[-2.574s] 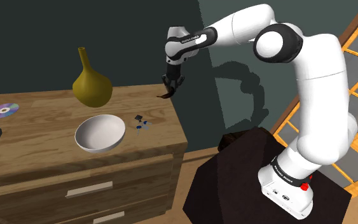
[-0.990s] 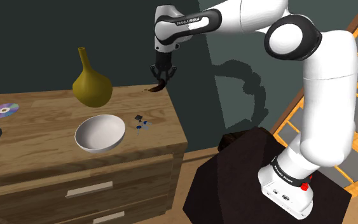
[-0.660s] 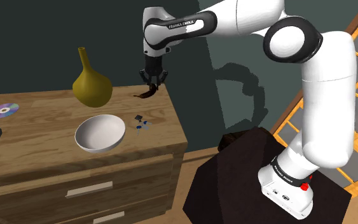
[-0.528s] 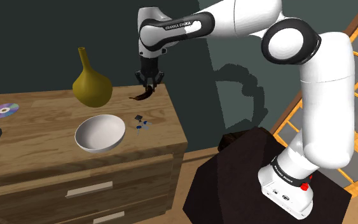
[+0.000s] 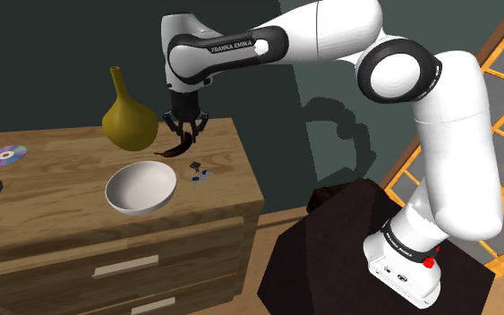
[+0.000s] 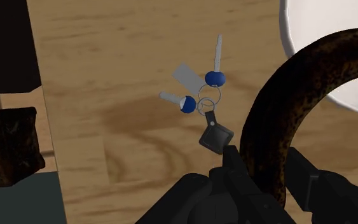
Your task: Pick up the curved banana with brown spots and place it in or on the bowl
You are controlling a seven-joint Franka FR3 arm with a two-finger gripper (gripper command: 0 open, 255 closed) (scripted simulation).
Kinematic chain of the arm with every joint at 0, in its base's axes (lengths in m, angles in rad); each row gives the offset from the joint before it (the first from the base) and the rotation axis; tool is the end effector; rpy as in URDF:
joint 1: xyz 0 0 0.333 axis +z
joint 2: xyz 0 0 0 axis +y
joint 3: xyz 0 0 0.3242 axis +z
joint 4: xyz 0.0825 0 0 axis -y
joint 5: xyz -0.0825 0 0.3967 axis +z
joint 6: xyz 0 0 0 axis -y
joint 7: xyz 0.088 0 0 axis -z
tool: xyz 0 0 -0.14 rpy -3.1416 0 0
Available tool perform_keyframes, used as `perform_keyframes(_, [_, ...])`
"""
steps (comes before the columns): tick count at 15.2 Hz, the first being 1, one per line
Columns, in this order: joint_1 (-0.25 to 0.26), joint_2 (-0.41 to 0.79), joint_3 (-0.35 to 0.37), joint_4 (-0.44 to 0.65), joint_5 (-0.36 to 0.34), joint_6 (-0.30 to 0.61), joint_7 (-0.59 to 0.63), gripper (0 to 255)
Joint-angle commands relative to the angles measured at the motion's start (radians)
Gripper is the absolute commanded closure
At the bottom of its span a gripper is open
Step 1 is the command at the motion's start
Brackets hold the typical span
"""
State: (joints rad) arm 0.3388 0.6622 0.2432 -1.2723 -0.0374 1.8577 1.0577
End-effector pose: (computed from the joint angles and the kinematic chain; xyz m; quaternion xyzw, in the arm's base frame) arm 0.6415 0.3720 0.3377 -0.9657 0.2514 0.0618 0.0177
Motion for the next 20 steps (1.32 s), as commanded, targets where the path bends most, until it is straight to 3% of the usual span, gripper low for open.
perform_keyframes(1, [0.038,0.036,0.004,0.059,-0.008,-0.020,0.038,255])
perform_keyframes(5, [0.116,0.119,0.010,0.195,-0.023,-0.067,0.109,255])
perform_keyframes(10, [0.217,0.261,0.010,0.443,-0.042,-0.162,0.179,255])
perform_keyframes(20, [0.206,0.272,0.007,0.325,-0.044,-0.036,0.175,255])
